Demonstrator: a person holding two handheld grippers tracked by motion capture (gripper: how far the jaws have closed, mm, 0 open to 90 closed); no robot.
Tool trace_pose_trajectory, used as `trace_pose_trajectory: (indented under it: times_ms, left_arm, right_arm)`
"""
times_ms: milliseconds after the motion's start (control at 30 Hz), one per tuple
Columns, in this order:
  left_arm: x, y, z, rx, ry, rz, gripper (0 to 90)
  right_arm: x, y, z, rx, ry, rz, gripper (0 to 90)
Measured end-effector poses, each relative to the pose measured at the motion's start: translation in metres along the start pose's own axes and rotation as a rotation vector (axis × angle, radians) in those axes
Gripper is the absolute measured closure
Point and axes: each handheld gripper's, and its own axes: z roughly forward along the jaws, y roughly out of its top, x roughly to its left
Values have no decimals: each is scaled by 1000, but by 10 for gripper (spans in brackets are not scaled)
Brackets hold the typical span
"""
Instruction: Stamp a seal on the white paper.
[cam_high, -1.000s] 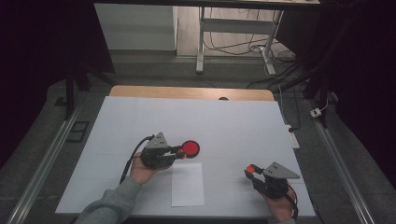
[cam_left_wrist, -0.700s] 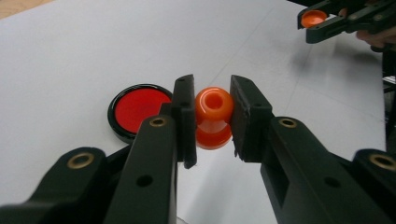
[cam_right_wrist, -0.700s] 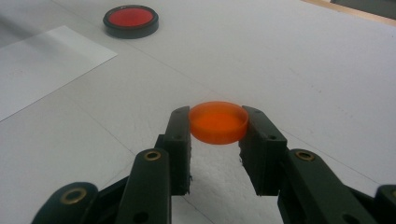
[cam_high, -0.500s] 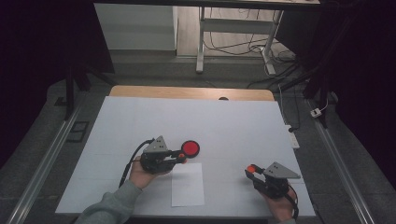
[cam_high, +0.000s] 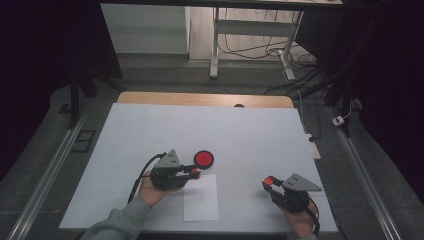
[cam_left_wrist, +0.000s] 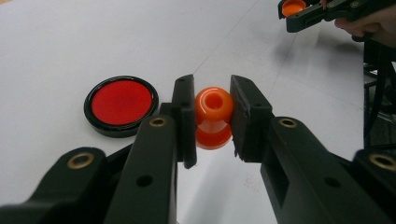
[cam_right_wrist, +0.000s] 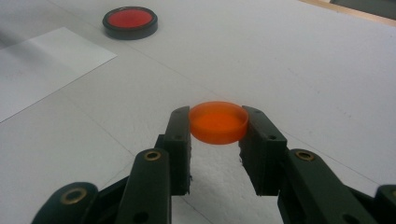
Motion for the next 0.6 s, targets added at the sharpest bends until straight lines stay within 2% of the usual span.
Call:
trace_pose_trajectory:
  times_ms: [600]
  left_arm:
    - [-6,-2,9,15,-30,3,723]
  right_arm:
    - [0,0,-1,-1,0,1,645]
